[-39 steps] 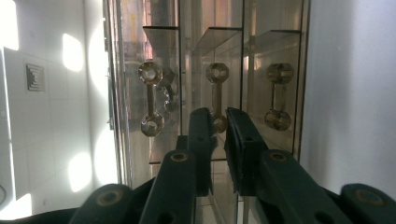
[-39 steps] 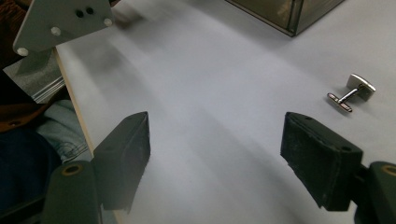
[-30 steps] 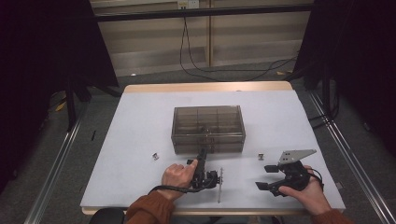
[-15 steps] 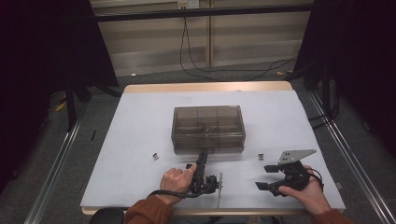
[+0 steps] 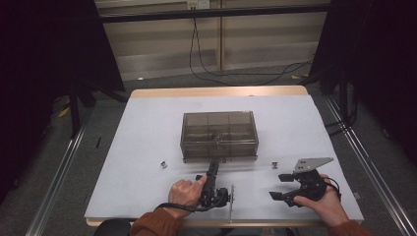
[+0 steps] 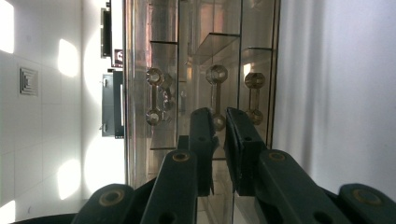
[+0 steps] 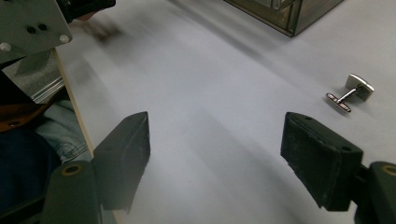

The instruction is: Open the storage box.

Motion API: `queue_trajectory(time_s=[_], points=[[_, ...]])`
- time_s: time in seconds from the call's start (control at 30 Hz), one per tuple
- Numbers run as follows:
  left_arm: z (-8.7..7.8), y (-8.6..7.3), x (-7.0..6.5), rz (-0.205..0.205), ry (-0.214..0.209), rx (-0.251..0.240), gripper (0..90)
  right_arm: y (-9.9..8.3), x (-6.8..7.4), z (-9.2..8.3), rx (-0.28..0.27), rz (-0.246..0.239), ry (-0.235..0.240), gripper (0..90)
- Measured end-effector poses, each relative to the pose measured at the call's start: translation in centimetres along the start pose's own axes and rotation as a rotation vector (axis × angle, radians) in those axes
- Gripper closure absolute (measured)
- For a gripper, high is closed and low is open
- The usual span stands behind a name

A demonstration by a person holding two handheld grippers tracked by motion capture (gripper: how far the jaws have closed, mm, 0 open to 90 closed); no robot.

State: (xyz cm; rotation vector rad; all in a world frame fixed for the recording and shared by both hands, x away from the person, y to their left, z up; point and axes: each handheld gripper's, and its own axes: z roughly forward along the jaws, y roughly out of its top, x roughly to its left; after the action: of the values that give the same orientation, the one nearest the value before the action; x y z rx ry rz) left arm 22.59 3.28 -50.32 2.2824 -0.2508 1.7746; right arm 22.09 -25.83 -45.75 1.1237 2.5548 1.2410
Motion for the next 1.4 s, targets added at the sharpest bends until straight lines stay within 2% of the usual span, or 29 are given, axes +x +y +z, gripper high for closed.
queue_trajectory(time_s=[0.03, 0.07, 0.1, 0.17, 0.23, 0.3, 0.33, 0.4, 0.43, 0.5, 0.57, 0.6, 0.67, 0.73, 0.8, 0.83, 0.87, 0.9, 0.97, 1.0, 1.03, 1.07, 1.1, 1.13, 1.23, 1.27, 1.33, 1.4], points=[[-0.1, -0.1, 0.1, -0.019, -0.006, -0.007, 82.0, 0.0, 0.0, 0.0, -0.001, 0.000, 0.000, 23.7], [-0.1, -0.1, 0.3, -0.021, -0.016, -0.012, 82.2, 0.0, 0.0, 0.0, 0.000, 0.000, 0.000, 23.7], [-0.2, -0.2, 0.5, -0.053, -0.023, -0.027, 81.4, 0.0, 0.0, 0.0, 0.000, 0.000, 0.000, 23.7], [-0.3, -0.3, 1.0, -0.090, -0.058, -0.037, 73.5, 0.0, 0.0, 0.0, 0.001, 0.002, 0.000, 23.7], [-0.4, -0.6, 1.4, -0.144, -0.084, -0.054, 73.4, 0.0, 0.0, 0.0, 0.000, 0.002, 0.001, 23.7], [-0.5, -0.9, 1.9, -0.221, -0.125, -0.079, 71.6, 0.0, 0.0, 0.0, 0.001, 0.001, 0.000, 23.6], [-0.5, -1.1, 2.2, -0.247, -0.141, -0.092, 68.8, 0.0, 0.0, 0.0, 0.001, 0.002, 0.000, 23.6], [-0.5, -1.4, 2.5, -0.299, -0.150, -0.117, 62.9, 0.0, 0.0, 0.0, 0.000, 0.001, 0.000, 23.6], [-0.6, -1.6, 2.7, -0.336, -0.168, -0.128, 62.6, 0.0, 0.0, 0.0, 0.000, 0.000, -0.001, 23.6], [-0.7, -1.8, 3.1, -0.375, -0.173, -0.171, 62.3, 0.0, 0.0, 0.0, 0.002, 0.000, -0.001, 23.6], [-0.5, -2.1, 3.6, -0.429, -0.235, -0.191, 60.6, 0.0, 0.0, 0.0, 0.001, 0.001, 0.000, 23.6], [-0.5, -2.2, 3.7, -0.459, -0.243, -0.201, 60.2, 0.0, 0.0, 0.0, 0.001, -0.001, 0.000, 23.6], [-0.2, -2.7, 4.4, -0.542, -0.317, -0.232, 59.2, 0.0, 0.0, 0.0, 0.002, 0.000, 0.000, 23.6], [0.0, -3.2, 5.1, -0.607, -0.350, -0.252, 58.9, 0.0, 0.0, 0.0, 0.002, -0.001, 0.001, 23.6], [0.4, -3.7, 5.9, -0.659, -0.390, -0.278, 57.6, 0.0, 0.0, 0.0, 0.002, -0.002, 0.000, 23.5], [0.5, -4.0, 6.2, -0.672, -0.386, -0.288, 57.8, 0.0, 0.0, 0.1, 0.005, -0.001, 0.000, 23.5], [0.6, -4.1, 6.6, -0.697, -0.430, -0.294, 57.5, 0.0, 0.0, 0.1, 0.008, 0.000, 0.001, 23.3], [1.0, -4.3, 7.2, -0.714, -0.500, -0.304, 55.7, 0.0, 0.0, 0.1, 0.005, -0.004, 0.003, 23.4], [1.3, -4.7, 7.7, -0.746, -0.517, -0.313, 56.7, 0.0, 0.0, 0.1, 0.006, -0.002, 0.004, 23.3], [1.6, -4.8, 8.1, -0.768, -0.574, -0.319, 57.0, 0.0, 0.0, 0.2, 0.007, -0.001, 0.004, 23.3], [1.9, -5.0, 8.3, -0.777, -0.613, -0.313, 55.9, 0.0, 0.0, 0.1, 0.006, -0.003, 0.004, 23.3], [2.0, -5.1, 8.5, -0.780, -0.604, -0.314, 58.5, 0.0, 0.0, 0.1, 0.005, -0.003, 0.005, 23.3], [2.2, -5.1, 8.6, -0.786, -0.616, -0.317, 63.8, 0.0, 0.0, 0.2, 0.006, -0.002, 0.005, 23.2], [2.5, -5.2, 8.8, -0.790, -0.657, -0.317, 62.3, 0.0, 0.0, 0.2, 0.006, -0.002, 0.005, 23.2], [3.2, -5.5, 9.0, -0.799, -0.699, -0.310, 59.1, 0.0, 0.0, 0.2, 0.006, -0.001, 0.008, 23.2], [3.3, -5.5, 9.1, -0.810, -0.697, -0.309, 58.7, 0.0, 0.0, 0.2, 0.006, -0.001, 0.009, 23.2], [3.7, -5.5, 9.3, -0.802, -0.715, -0.296, 55.6, 0.0, 0.0, 0.2, 0.007, -0.001, 0.009, 23.2], [4.1, -5.4, 9.5, -0.803, -0.752, -0.294, 52.5, 0.0, 0.0, 0.2, 0.008, -0.001, 0.008, 23.2]])
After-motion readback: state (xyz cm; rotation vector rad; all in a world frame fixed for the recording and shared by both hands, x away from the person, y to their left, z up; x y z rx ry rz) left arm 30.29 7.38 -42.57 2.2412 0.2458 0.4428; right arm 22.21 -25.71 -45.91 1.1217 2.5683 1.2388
